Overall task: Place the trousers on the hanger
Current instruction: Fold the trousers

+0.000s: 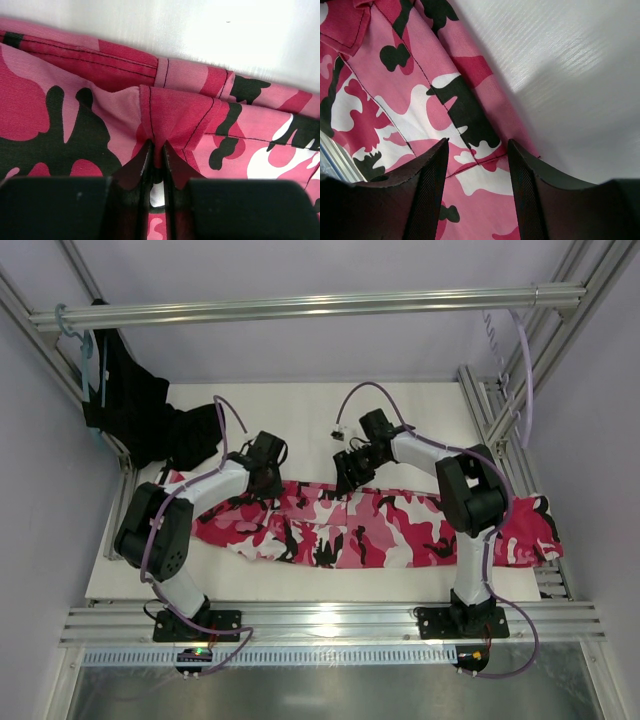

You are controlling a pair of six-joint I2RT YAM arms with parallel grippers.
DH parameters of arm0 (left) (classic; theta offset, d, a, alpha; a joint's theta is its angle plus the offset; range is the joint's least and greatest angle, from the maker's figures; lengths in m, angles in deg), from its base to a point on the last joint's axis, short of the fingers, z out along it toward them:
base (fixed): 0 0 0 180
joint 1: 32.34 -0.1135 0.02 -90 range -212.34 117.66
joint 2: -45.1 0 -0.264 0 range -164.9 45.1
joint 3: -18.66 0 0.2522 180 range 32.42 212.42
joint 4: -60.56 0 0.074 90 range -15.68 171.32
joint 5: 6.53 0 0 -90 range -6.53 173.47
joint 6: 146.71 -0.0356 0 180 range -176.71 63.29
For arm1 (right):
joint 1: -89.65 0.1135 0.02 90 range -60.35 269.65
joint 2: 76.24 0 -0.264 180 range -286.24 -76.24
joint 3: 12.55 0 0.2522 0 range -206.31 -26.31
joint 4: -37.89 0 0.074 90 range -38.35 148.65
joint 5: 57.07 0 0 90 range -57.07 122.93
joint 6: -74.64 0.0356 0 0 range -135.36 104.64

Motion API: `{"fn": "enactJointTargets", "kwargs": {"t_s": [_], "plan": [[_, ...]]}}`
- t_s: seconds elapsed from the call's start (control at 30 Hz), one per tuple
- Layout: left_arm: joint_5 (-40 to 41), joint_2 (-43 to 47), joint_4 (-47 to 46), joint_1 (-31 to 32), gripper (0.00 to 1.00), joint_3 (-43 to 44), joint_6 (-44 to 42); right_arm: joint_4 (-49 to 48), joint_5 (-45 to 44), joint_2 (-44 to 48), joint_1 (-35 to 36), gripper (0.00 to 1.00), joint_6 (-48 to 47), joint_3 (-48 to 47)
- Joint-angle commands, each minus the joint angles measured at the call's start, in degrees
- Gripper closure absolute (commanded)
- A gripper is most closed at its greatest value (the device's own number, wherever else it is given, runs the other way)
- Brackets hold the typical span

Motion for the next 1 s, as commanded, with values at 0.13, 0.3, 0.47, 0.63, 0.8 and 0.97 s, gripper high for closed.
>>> {"fn": "enactJointTargets", "kwargs": {"t_s": [0.13, 0.3, 0.47, 0.63, 0.8, 0.97], "plan": [[2.9, 1.0, 0.0, 0.0, 0.92, 1.5, -0.8, -3.4, -2.6, 2.6, 0.1, 0.46, -3.8, 2.1], [2.5, 0.6, -0.7, 0.2, 0.99, 1.2, -0.3, -0.4, -1.3, -0.1, 0.1, 0.46, -5.3, 1.3], [3.5, 1.2, -0.2, 0.7, 1.00, 1.8, 0.5, -2.0, -1.4, 2.8, 0.1, 0.77, -4.7, 2.9], [6.4, 2.3, 0.9, 1.1, 1.00, 2.4, 3.4, -3.3, -7.3, 7.6, 0.1, 0.96, -2.3, 3.4], [15.0, 3.1, 3.8, 2.9, 1.00, 5.2, 6.8, -7.0, -14.8, 10.6, 0.1, 0.96, 2.7, 4.2], [21.9, 2.2, 2.9, 3.1, 1.00, 5.8, 8.4, -8.0, -18.6, 8.6, 0.1, 0.96, 5.3, 2.8]]}}
